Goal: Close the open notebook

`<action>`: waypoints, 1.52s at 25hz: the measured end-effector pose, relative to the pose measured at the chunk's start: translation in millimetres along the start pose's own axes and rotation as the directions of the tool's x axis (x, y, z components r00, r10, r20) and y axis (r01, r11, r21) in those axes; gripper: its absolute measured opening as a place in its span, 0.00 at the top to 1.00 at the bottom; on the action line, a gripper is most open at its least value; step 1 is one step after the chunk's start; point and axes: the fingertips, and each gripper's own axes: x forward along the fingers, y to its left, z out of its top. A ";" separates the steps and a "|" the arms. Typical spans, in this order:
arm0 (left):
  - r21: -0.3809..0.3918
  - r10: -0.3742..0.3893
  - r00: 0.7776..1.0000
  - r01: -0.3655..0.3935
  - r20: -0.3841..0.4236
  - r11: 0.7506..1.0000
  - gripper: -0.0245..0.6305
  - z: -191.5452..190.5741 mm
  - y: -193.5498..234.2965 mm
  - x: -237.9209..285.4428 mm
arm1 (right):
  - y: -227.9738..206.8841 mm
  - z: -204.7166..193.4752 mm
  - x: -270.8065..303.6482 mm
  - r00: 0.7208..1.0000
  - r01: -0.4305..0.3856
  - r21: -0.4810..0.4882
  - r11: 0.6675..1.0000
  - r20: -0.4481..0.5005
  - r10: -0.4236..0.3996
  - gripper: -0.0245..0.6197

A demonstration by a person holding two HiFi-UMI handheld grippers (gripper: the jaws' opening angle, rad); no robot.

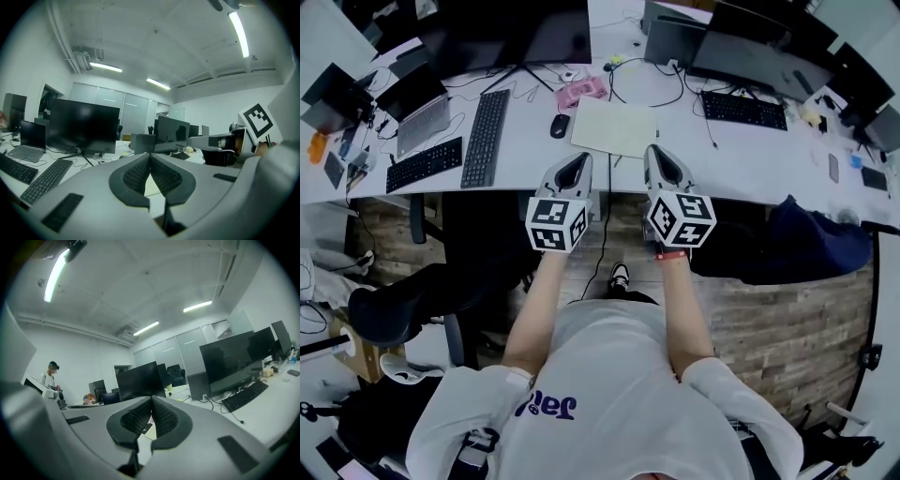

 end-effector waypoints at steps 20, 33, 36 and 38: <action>-0.160 0.142 0.979 -0.166 -0.147 0.973 0.93 -93.4 44.5 102.8 | -72.9 -47.4 83.9 0.990 -0.104 0.050 0.993 -0.094 0.108 0.94; -0.412 0.088 0.965 -0.187 -0.248 0.892 0.74 -166.5 114.8 139.2 | -68.7 -79.5 153.3 0.977 -0.118 0.025 0.993 -0.177 0.121 0.94; -0.467 0.072 0.965 -0.187 -0.254 0.864 0.71 -177.1 127.7 148.6 | -67.1 -88.1 167.3 0.971 -0.126 0.018 0.992 -0.200 0.127 0.94; -0.498 0.068 0.963 -0.194 -0.259 0.845 0.70 -184.8 136.3 155.6 | -67.2 -91.6 176.9 0.968 -0.133 0.012 0.991 -0.212 0.132 0.94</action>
